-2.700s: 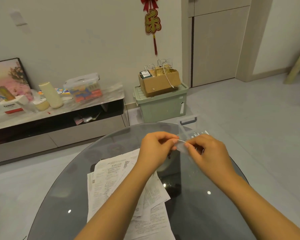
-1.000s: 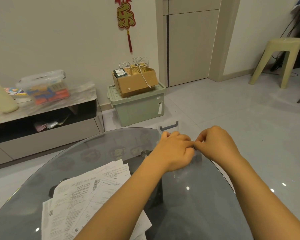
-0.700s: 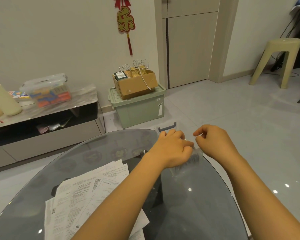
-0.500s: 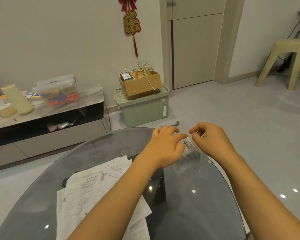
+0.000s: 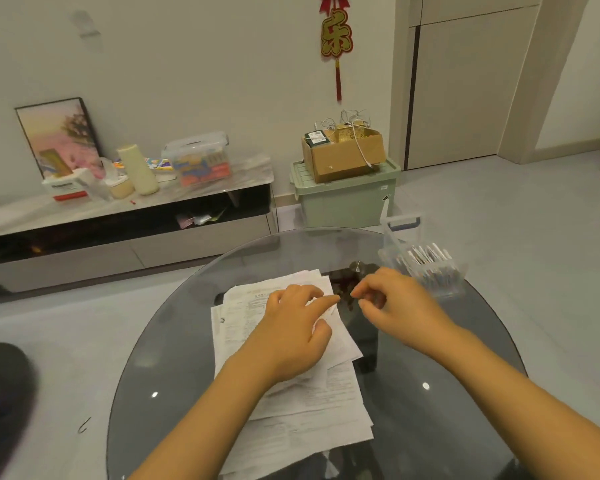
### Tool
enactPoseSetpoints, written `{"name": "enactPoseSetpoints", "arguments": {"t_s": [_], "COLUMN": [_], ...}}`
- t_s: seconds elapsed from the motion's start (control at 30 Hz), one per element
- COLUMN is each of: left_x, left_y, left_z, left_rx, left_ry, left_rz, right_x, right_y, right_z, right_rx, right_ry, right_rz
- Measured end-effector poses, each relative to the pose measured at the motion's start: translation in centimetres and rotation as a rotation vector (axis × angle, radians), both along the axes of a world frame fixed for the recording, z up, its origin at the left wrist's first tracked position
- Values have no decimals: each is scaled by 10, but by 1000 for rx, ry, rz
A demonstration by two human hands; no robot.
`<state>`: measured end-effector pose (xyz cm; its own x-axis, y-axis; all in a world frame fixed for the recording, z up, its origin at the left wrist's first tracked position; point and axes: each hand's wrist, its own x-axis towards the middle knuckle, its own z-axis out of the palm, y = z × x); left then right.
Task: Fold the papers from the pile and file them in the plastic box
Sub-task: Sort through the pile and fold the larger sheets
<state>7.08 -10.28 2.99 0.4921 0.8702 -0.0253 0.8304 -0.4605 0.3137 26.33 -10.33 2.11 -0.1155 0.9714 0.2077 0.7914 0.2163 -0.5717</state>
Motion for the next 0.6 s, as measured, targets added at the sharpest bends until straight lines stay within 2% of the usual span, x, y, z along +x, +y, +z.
{"name": "enactPoseSetpoints", "arguments": {"t_s": [0.4, 0.6], "left_x": [-53, -55], "left_y": [-22, -13], "left_z": [-38, -41], "left_rx": [-232, -147], "left_ry": [175, 135], "left_rz": [98, 50], "right_x": [-30, -37], "right_y": [-11, -10], "right_z": [-32, -39], "right_rx": [-103, -129], "right_ry": [-178, -229], "right_rz": [240, 333]}}
